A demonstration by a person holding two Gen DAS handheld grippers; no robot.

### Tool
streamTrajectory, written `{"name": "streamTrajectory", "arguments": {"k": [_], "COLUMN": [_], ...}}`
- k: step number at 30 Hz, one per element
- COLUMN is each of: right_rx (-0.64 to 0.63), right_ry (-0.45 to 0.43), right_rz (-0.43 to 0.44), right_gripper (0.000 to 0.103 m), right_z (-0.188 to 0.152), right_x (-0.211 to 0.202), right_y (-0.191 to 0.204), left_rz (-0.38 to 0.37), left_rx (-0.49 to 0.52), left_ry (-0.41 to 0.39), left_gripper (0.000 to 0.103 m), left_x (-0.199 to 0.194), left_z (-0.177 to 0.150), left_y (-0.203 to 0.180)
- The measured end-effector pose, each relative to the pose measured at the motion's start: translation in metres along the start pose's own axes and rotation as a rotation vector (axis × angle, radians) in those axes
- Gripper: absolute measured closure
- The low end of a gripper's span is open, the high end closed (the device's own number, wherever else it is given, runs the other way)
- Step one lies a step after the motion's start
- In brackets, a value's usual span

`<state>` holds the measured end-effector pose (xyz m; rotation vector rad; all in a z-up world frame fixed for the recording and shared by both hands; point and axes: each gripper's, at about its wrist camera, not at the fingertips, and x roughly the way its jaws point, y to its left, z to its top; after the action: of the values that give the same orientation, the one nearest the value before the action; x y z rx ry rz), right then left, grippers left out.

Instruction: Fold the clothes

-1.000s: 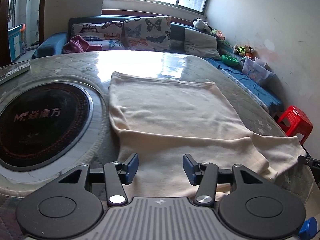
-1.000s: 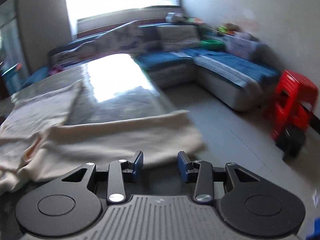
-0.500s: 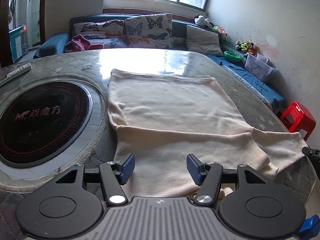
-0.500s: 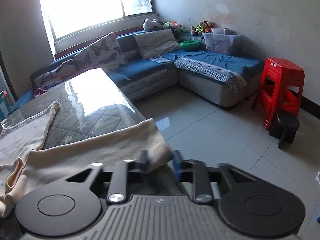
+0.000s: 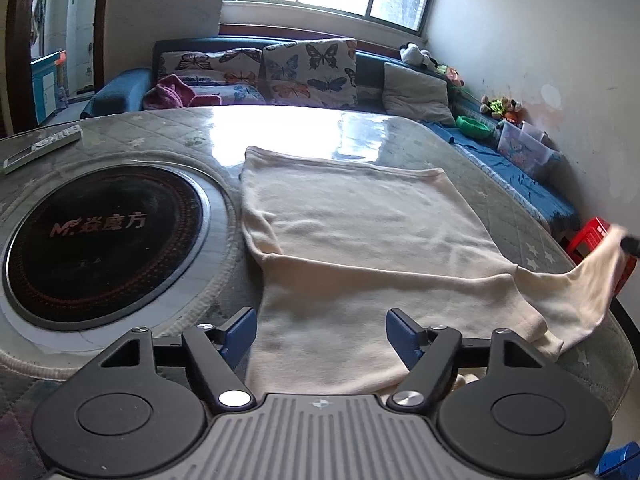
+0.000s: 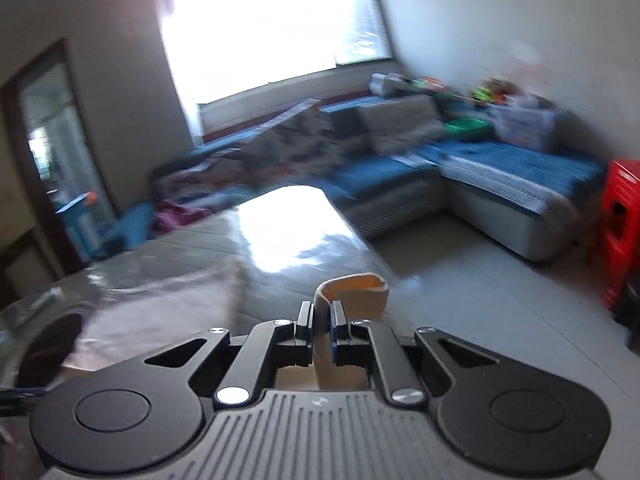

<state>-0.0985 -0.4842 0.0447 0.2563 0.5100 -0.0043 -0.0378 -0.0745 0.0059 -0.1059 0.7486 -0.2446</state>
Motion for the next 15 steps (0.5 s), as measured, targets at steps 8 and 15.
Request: {"name": "streamTrajectory", "arguments": {"k": [8, 15], "right_rx": [-0.175, -0.318], "right_ry": [0.028, 0.126], "right_rz": [0.248, 0.402], "right_gripper": [0.098, 0.098], "right_z": [0.023, 0.000], "right_x": [0.022, 0.053], "right_y": [0.107, 0.198], "left_rz": [0.010, 0.021], "left_rx": [-0.059, -0.115], "left_ry": [-0.030, -0.044], "left_gripper": [0.026, 0.026], "left_x": [-0.010, -0.018], "left_z": [-0.004, -0.008], "left_y": [0.027, 0.052]}}
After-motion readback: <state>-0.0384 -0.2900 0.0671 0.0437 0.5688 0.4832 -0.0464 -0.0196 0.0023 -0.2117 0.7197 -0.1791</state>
